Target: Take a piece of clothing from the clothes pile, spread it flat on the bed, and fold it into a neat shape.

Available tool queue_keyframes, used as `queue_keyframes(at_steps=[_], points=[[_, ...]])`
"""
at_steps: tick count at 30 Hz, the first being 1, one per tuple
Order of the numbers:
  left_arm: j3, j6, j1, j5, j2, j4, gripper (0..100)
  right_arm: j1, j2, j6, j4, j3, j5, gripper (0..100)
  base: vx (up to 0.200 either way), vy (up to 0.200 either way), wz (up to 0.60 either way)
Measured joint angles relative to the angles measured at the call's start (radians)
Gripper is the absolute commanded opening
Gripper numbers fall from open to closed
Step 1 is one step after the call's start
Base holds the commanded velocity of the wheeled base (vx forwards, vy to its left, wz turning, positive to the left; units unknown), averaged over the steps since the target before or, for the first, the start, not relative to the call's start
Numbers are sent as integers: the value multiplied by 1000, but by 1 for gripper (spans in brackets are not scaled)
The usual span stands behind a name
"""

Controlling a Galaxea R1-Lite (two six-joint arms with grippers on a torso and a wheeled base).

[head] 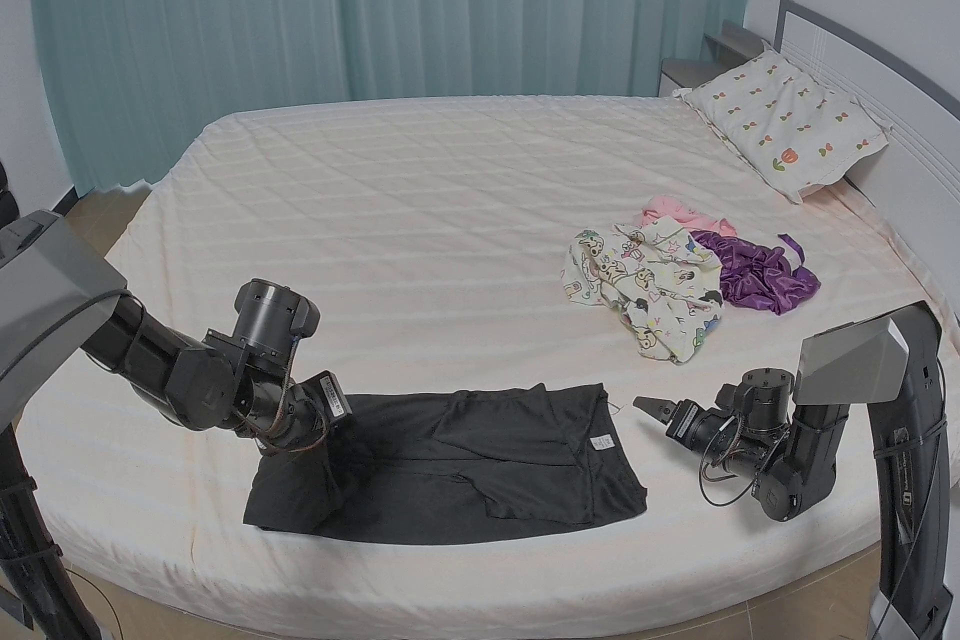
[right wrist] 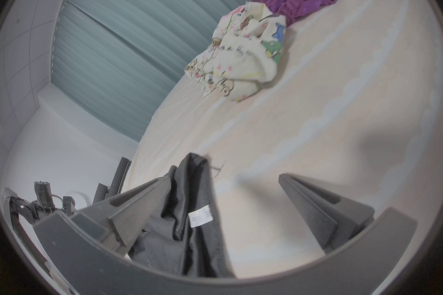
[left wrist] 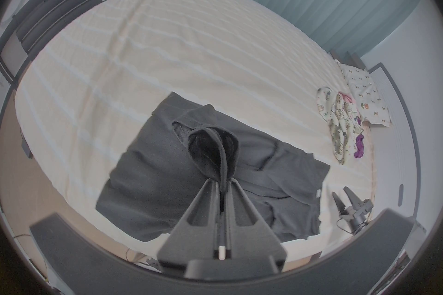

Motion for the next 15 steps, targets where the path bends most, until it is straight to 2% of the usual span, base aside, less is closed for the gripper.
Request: queue_keyframes(at_steps=[5, 15], points=[[-76, -43, -33, 0, 3, 52, 0, -1, 3, 0, -5, 0, 0, 100, 0, -200, 0], [-170, -48, -89, 29, 67, 81, 0, 0, 6, 0, -7, 1, -1, 100, 0, -200, 0]])
